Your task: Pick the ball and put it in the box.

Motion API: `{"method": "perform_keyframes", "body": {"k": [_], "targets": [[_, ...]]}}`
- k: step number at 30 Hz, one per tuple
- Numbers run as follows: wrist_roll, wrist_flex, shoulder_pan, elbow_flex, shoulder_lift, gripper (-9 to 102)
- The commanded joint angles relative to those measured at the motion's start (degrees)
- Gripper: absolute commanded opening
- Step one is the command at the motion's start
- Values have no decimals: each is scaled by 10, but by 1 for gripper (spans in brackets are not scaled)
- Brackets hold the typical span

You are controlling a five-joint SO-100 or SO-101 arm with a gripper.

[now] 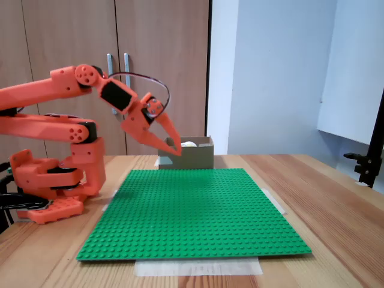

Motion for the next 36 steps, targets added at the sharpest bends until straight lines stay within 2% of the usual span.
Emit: {"method": "perform_keyframes", "body": {"k": [1,8,22,36], "targets": [[-1,-11,5,21,39,-1],[-15,-42,26,119,92,-1],[-33,-134,37,265,92,-1],[-32,-117,62,279,92,-1]]}}
